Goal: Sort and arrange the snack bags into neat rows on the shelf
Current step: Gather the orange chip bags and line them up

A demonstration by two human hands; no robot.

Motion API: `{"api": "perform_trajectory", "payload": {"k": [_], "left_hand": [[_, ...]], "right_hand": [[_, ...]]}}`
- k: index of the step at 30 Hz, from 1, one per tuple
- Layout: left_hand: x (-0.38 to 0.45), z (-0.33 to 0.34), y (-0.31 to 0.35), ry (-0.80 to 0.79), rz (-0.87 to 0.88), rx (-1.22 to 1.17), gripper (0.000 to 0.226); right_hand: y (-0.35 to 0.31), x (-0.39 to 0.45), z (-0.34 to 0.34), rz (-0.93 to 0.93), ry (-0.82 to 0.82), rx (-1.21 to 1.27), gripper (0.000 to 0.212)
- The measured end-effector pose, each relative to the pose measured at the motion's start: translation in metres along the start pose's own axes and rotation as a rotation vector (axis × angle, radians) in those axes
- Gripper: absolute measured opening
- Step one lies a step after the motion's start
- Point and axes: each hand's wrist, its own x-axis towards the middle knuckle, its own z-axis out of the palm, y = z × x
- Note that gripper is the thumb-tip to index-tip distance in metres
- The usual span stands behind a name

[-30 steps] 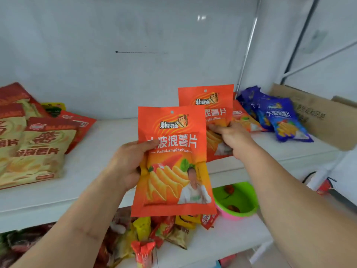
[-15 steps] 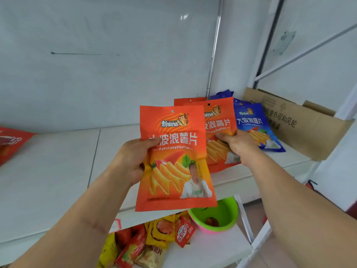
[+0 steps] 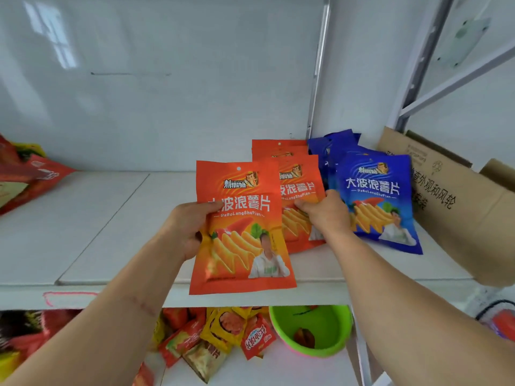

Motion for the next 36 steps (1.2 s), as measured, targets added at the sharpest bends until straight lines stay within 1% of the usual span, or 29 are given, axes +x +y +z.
{"api": "perform_trajectory", "payload": {"k": [5, 11, 14, 17, 19, 21, 22, 23, 26, 28, 31, 33, 36], "left_hand": [[0.007, 0.012, -0.003, 0.077, 0.0, 0.019, 0.027], [0.019, 0.027, -0.003, 0.076, 0.01, 0.048, 0.028], [0.024, 0.04, -0.008, 0.065, 0.004, 0.064, 0.028], [0.031, 0.055, -0.011, 0.075, 0.034, 0.077, 0.025], [0.036, 0.065, -0.015, 0.078, 0.057, 0.081, 0.025], [0.042, 0.074, -0.018, 0.083, 0.083, 0.101, 0.024], [0.045, 0.078, -0.02, 0.087, 0.099, 0.114, 0.023], [0.048, 0.082, -0.021, 0.09, 0.117, 0.126, 0.022], [0.056, 0.089, -0.023, 0.092, 0.178, 0.188, 0.021], [0.06, 0.09, -0.024, 0.101, 0.21, 0.222, 0.022], [0.068, 0.091, -0.028, 0.127, 0.271, 0.284, 0.023], [0.072, 0.091, -0.03, 0.145, 0.304, 0.311, 0.019], [0.077, 0.092, -0.032, 0.16, 0.334, 0.326, 0.018]], "right_hand": [[0.003, 0.007, 0.011, -0.036, -0.014, 0.026, 0.058], [-0.001, 0.015, 0.011, -0.035, -0.047, 0.077, 0.054], [0.0, 0.017, 0.007, -0.026, -0.059, 0.085, 0.068], [-0.002, 0.011, 0.003, -0.012, -0.088, 0.102, 0.08], [0.0, 0.004, 0.002, -0.031, -0.105, 0.109, 0.079], [0.003, -0.003, 0.003, -0.081, -0.116, 0.137, 0.068], [0.004, -0.006, 0.004, -0.11, -0.114, 0.153, 0.067], [0.005, -0.008, 0.006, -0.129, -0.109, 0.159, 0.07], [0.012, -0.007, 0.013, -0.141, -0.074, 0.114, 0.093], [0.015, -0.005, 0.016, -0.132, -0.055, 0.073, 0.096], [0.013, -0.006, 0.016, -0.131, -0.032, 0.04, 0.096], [0.011, -0.007, 0.015, -0.129, -0.028, 0.027, 0.094], [0.013, -0.002, 0.017, -0.12, -0.013, 0.006, 0.071]]}}
